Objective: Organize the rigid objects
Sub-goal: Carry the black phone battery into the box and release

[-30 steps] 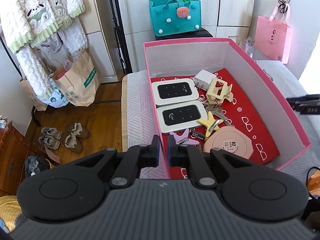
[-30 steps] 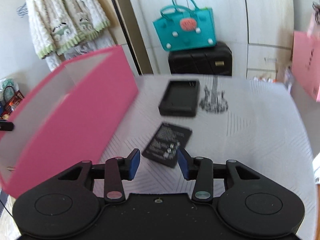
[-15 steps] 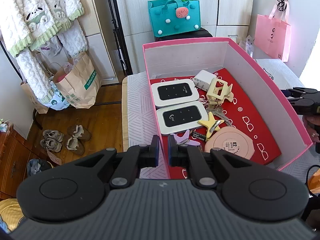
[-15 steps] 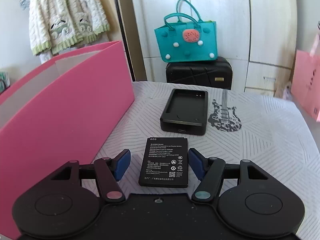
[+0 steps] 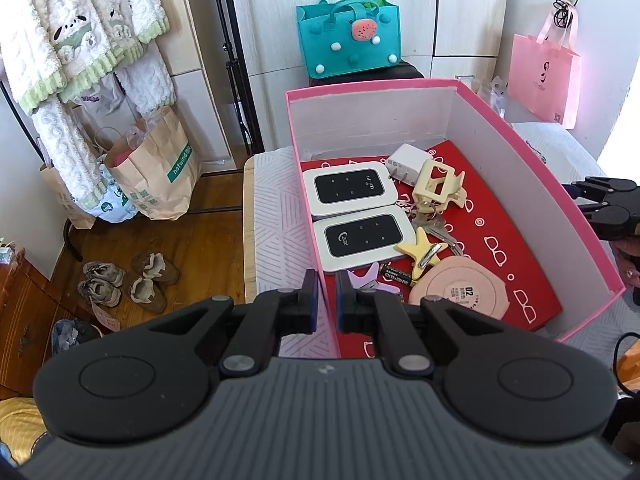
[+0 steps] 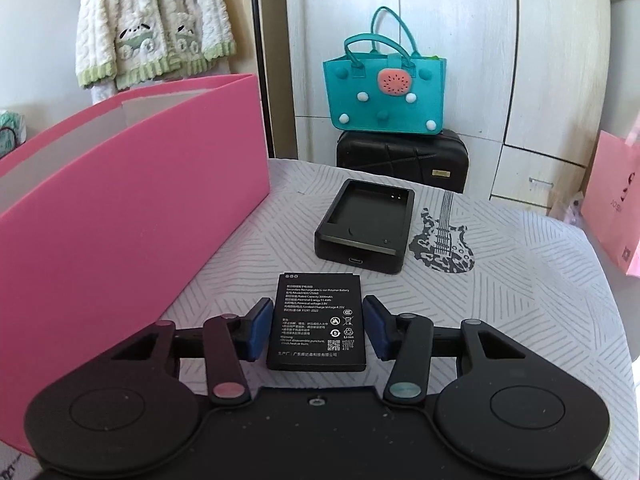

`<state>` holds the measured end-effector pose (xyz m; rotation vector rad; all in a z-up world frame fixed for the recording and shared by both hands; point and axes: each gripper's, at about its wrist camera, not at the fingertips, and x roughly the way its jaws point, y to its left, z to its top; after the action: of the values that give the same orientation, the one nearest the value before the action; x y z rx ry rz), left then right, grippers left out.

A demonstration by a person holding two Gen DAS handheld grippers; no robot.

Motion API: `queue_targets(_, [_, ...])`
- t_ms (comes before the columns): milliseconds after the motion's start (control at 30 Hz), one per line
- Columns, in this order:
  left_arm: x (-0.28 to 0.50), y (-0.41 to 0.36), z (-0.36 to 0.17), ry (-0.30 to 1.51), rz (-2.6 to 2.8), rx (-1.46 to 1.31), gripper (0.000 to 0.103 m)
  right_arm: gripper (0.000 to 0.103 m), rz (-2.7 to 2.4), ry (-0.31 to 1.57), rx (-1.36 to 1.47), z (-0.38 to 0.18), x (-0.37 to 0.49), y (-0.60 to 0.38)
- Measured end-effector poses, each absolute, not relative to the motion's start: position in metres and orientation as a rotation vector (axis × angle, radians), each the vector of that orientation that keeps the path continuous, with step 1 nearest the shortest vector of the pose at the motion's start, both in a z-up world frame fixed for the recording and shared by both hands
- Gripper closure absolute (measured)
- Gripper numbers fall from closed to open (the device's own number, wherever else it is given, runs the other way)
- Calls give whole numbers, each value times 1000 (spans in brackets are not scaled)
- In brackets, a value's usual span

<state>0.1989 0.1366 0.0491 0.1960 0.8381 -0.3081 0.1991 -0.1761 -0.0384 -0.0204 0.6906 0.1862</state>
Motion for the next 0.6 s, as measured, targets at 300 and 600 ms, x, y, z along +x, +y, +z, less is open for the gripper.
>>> queue_targets(300, [202,142,50,842,-329,169,96,49,207,612,-39,-6,172,-168])
queue_targets(600, [201,141,49,839,-343,177,96,49,363,461,-124,65,146,-135])
